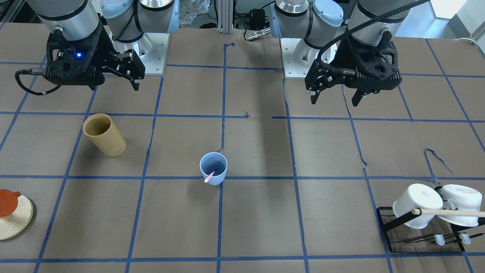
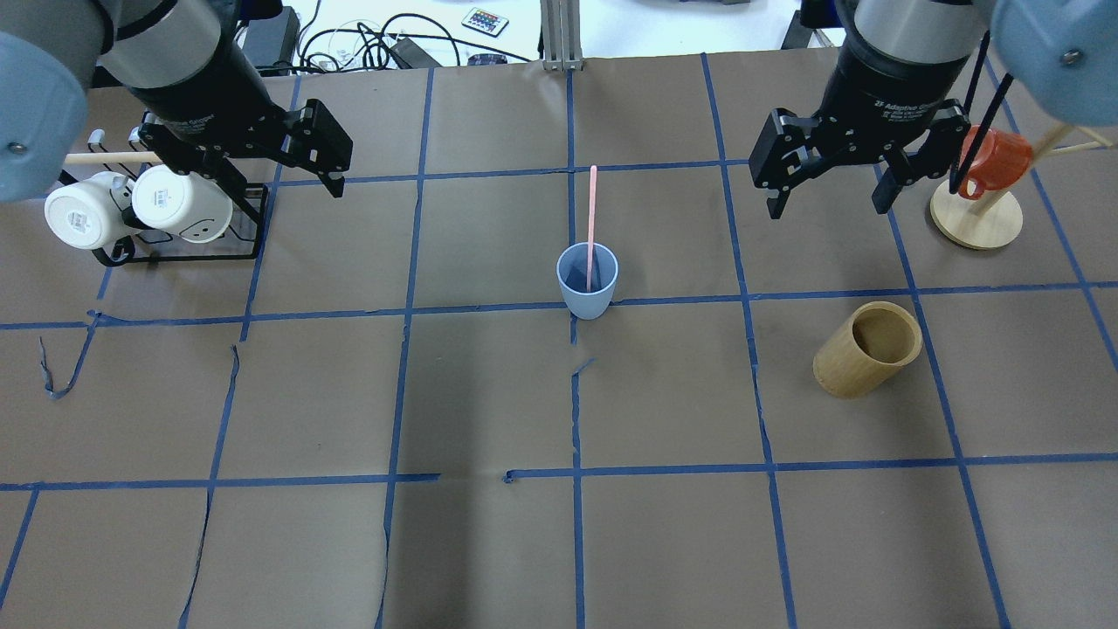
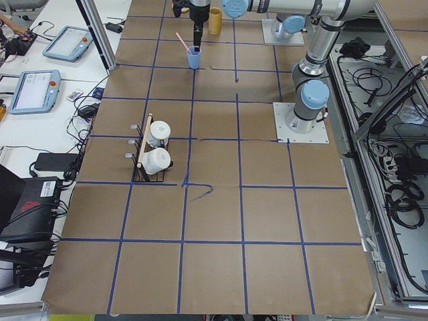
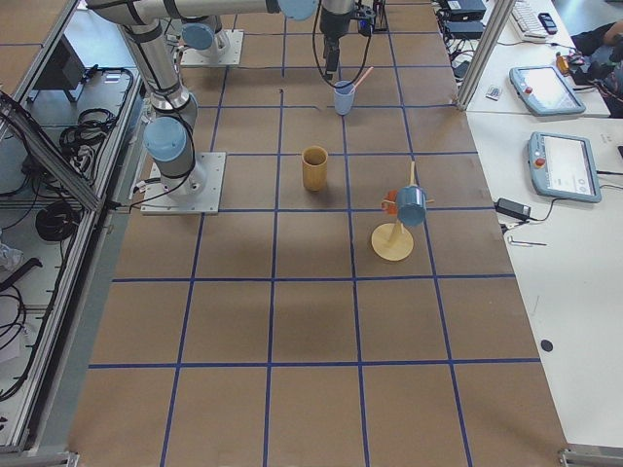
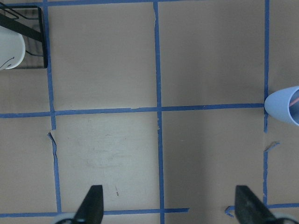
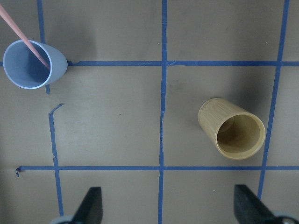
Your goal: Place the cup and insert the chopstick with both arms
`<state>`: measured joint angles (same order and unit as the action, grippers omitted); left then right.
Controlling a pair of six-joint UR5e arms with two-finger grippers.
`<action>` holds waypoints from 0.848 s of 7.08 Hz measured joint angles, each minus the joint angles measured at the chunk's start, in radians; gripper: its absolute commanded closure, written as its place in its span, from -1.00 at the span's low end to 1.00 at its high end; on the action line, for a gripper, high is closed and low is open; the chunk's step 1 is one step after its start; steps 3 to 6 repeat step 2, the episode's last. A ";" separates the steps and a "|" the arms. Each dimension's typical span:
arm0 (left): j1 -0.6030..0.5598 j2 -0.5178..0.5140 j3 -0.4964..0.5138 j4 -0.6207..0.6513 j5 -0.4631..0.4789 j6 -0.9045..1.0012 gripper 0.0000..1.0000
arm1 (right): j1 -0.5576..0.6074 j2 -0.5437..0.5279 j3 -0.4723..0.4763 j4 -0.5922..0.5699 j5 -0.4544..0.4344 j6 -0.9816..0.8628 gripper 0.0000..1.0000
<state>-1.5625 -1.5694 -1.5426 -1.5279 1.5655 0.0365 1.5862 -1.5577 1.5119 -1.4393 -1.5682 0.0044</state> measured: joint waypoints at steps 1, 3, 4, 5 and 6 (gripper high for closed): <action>0.000 0.000 0.000 0.000 -0.001 -0.001 -1.00 | 0.000 -0.006 0.007 0.001 -0.003 0.002 -1.00; -0.001 0.001 0.000 0.000 -0.001 -0.001 -1.00 | 0.000 -0.010 0.010 0.007 -0.004 0.005 -1.00; -0.001 0.001 0.000 0.000 -0.001 -0.001 -1.00 | 0.000 -0.010 0.010 0.007 -0.004 0.005 -1.00; -0.001 0.001 0.000 0.000 -0.001 -0.001 -1.00 | 0.000 -0.010 0.010 0.007 -0.004 0.005 -1.00; -0.001 0.001 0.000 0.000 -0.001 -0.001 -1.00 | 0.000 -0.010 0.010 0.007 -0.004 0.005 -1.00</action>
